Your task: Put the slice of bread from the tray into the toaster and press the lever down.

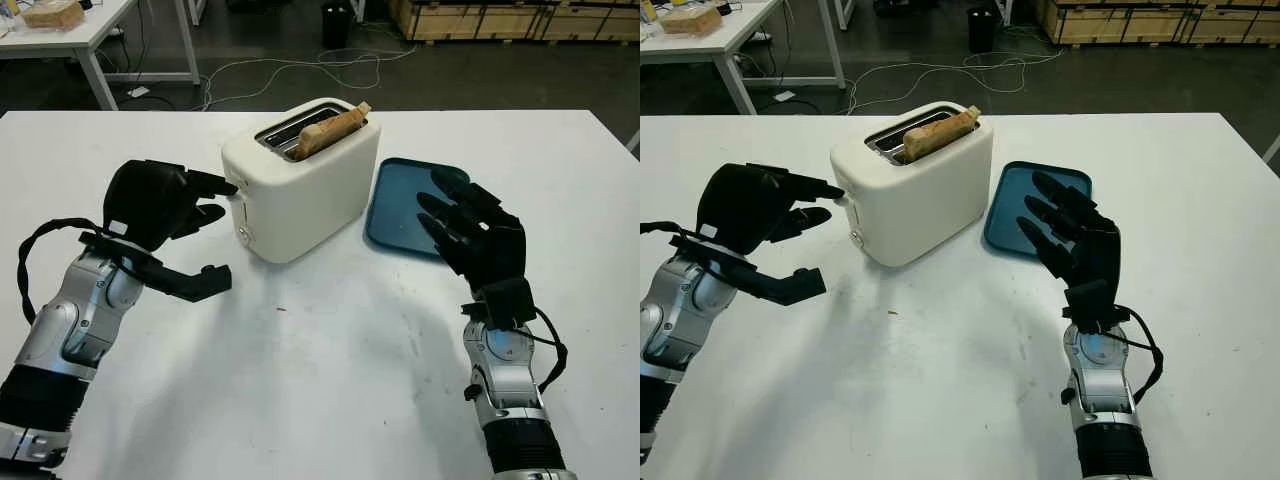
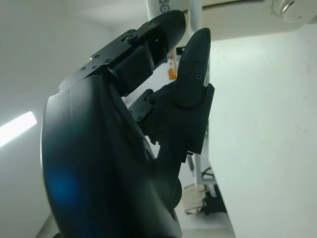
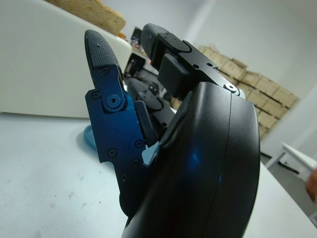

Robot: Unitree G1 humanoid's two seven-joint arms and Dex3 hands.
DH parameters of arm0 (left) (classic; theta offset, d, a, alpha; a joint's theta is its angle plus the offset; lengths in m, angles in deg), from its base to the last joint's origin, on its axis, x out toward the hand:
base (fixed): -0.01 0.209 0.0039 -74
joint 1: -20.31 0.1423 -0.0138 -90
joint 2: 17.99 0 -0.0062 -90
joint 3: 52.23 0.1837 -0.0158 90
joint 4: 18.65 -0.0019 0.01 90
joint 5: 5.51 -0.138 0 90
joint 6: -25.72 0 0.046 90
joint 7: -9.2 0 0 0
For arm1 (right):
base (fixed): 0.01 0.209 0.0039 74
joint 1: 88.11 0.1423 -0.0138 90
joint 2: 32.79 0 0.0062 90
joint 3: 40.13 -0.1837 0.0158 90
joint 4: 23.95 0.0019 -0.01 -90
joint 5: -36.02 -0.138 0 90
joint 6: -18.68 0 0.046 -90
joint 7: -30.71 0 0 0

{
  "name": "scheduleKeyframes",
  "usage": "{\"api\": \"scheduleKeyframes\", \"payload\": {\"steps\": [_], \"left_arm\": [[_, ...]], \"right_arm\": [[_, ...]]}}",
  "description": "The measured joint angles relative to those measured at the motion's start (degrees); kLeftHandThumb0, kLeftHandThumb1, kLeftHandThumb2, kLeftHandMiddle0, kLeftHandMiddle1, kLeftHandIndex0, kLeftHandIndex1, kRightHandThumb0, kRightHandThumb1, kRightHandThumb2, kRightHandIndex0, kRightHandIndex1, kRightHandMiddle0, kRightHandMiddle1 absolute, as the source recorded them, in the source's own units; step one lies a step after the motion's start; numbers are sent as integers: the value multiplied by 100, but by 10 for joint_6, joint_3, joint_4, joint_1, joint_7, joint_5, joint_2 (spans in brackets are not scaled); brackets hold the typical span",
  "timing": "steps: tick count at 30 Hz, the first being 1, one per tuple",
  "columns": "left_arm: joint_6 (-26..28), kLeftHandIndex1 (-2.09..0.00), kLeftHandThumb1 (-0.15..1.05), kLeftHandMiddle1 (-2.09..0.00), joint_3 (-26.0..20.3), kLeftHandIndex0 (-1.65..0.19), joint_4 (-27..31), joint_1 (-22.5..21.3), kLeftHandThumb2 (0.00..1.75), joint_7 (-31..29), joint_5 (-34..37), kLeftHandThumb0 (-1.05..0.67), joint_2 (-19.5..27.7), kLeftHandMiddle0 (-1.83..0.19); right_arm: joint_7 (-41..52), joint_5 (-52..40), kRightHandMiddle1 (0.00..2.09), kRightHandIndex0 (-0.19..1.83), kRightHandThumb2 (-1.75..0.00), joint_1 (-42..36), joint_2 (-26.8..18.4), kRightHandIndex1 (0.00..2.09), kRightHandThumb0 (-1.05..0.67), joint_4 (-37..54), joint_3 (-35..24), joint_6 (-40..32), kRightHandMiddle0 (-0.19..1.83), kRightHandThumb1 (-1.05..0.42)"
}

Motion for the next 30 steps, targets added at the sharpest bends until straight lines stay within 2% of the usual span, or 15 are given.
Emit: {"api": "scheduleKeyframes", "payload": {"steps": [12, 30], "left_arm": [[-15, -3, 92, -57, 13, -111, -28, -28, 2, -6, -5, -42, 3, -101], [-17, -2, 91, -61, 15, -112, -31, -29, 0, -5, -8, -43, 4, -99]], "right_arm": [[0, 0, 0, 89, 0, -1, 2, 1, -55, 0, -8, 0, 81, -86], [6, 0, 0, 89, 0, -1, 7, 0, -55, 0, -10, 0, 82, -86]]}}
